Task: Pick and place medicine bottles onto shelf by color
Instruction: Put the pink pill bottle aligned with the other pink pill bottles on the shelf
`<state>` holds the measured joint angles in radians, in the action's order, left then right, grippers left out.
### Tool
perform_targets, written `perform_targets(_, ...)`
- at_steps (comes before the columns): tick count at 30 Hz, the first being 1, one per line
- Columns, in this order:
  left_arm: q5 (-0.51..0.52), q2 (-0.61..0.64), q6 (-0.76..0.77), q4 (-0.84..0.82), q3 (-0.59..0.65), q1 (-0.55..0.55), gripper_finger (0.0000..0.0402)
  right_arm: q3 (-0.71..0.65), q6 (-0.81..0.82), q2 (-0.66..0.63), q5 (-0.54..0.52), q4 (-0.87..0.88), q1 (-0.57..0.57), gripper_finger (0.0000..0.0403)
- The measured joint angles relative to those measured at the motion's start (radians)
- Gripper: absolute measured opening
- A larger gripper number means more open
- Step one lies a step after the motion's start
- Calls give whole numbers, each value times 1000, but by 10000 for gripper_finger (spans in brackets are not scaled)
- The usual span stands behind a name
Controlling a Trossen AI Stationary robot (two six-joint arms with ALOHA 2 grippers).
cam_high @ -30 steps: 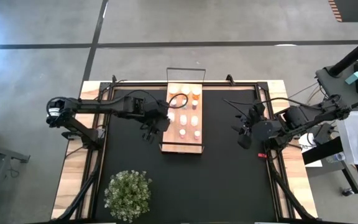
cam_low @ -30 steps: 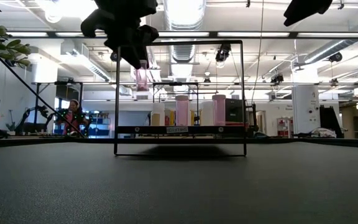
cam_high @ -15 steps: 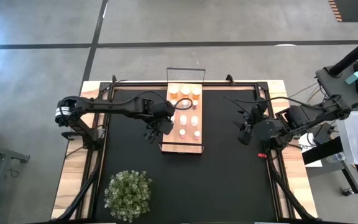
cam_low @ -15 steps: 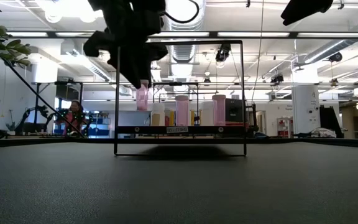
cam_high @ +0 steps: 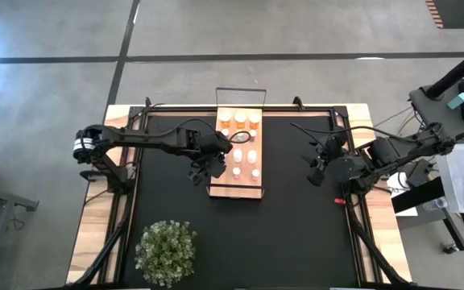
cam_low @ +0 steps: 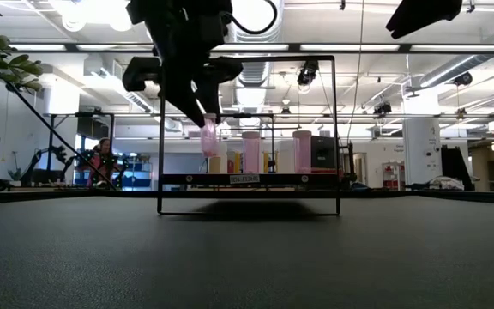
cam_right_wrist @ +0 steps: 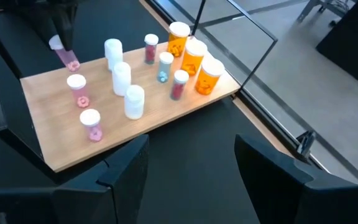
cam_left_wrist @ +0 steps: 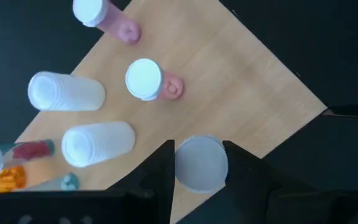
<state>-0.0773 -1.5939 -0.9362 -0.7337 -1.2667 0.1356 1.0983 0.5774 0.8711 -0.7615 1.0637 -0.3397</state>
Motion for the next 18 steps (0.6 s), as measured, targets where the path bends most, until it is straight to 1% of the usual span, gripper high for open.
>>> perform_targets(8, -11, -10, -65, 10, 37, 0, 100, -3, -3, 0, -1, 0, 0, 228)
perform_targets(11, -13, -10, -66, 26, 38, 0, 100, -6, -21, -5, -26, -1, 0, 228)
perform_targets(15, -23, -9, -66, 36, 37, 0, 100, -16, -69, -32, -44, 0, 0, 228)
perform_targets(18, -27, -9, -66, 40, 37, 0, 100, -26, -72, -71, -50, -14, 0, 228)
